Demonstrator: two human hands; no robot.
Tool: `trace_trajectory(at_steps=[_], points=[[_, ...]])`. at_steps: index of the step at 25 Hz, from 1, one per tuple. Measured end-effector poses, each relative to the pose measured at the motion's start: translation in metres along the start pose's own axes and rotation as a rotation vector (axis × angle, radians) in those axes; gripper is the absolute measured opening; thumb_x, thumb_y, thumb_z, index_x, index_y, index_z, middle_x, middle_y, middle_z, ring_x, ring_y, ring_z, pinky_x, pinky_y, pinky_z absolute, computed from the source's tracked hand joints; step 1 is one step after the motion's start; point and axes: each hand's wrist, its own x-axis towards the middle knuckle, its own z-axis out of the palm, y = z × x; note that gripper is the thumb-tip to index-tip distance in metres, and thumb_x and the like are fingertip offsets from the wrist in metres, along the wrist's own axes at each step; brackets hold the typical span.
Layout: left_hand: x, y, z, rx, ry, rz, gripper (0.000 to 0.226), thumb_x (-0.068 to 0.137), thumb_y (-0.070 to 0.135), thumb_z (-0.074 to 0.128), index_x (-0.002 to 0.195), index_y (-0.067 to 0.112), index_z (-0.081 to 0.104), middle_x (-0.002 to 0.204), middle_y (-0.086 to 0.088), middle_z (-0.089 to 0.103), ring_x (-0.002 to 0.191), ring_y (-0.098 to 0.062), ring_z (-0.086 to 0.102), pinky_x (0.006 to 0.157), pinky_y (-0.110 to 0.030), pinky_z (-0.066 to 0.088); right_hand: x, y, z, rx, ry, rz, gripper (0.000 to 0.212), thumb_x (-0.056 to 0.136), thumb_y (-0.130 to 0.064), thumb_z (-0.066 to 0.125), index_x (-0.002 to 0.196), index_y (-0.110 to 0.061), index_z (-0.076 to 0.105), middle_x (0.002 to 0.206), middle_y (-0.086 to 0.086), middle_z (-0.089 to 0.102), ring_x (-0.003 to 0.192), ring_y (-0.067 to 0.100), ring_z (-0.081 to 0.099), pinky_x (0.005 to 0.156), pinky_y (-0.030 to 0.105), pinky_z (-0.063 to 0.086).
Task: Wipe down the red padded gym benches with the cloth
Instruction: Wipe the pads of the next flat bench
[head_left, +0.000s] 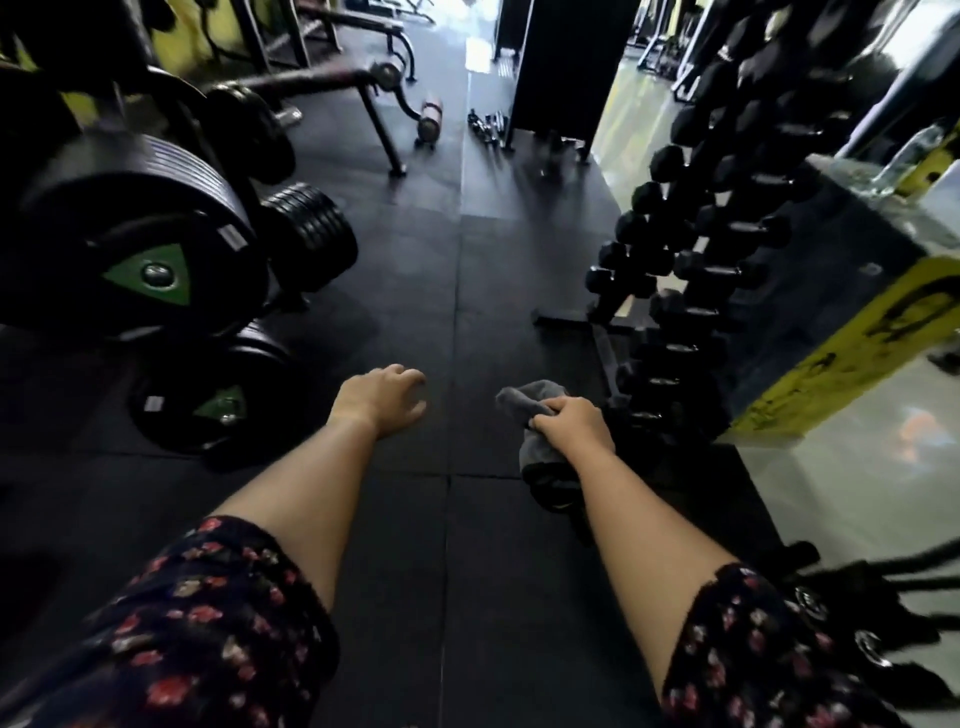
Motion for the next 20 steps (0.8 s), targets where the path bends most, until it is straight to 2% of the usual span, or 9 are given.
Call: trace_trajectory(at_steps=[4,9,12,16,20], points=[[-0.004,-0.036,-0.013,-0.05,0.0,-0.135,0.05,0.093,0.051,0.051,0.139,0.034,0.048,0.142,0.005,0.047,0.123,-0.023,0.053,0.089,-0.038,0.047,0.007,-0.028,0.0,0.024,-0.027,-0.033,0.022,0.085,-0.038,0.064,0.106,-0.037,0.071,0.112,0.0,0.065,0.1,0.024,0.059,0.074,0.031,0.047],[0.021,-0.046,-0.033,-0.027,0.022,-0.19,0.049,0.093,0.052,0.051,0.139,0.035,0.047,0.142,0.005,0.047,0.124,-0.023,0.052,0.089,-0.038,0.046,0.051,-0.073,-0.007,-0.016,-0.025,-0.116,0.028,0.083,-0.041,0.064,0.11,-0.04,0.068,0.12,-0.001,0.061,0.109,0.025,0.059,0.079,0.034,0.05],[0.043,-0.054,-0.037,-0.004,0.005,-0.259,0.05,0.094,0.052,0.05,0.14,0.035,0.046,0.142,0.004,0.047,0.125,-0.023,0.051,0.09,-0.038,0.046,0.091,-0.104,-0.008,-0.106,-0.066,-0.24,0.033,0.085,-0.042,0.063,0.118,-0.038,0.065,0.123,-0.002,0.06,0.11,0.025,0.058,0.085,0.038,0.053],[0.066,-0.064,-0.046,-0.031,0.075,-0.393,0.051,0.094,0.051,0.05,0.143,0.034,0.044,0.143,0.005,0.047,0.126,-0.021,0.051,0.091,-0.038,0.048,0.154,-0.153,-0.023,-0.235,-0.091,-0.43,0.034,0.088,-0.041,0.063,0.121,-0.037,0.064,0.122,0.001,0.058,0.11,0.026,0.057,0.086,0.04,0.053],[0.045,-0.079,-0.045,0.086,0.049,-0.494,0.053,0.096,0.05,0.047,0.145,0.033,0.04,0.144,0.005,0.046,0.124,-0.02,0.052,0.087,-0.036,0.047,0.173,-0.21,-0.004,-0.115,-0.109,-0.469,0.038,0.088,-0.042,0.062,0.125,-0.032,0.063,0.13,0.004,0.052,0.118,0.03,0.052,0.089,0.04,0.05]])
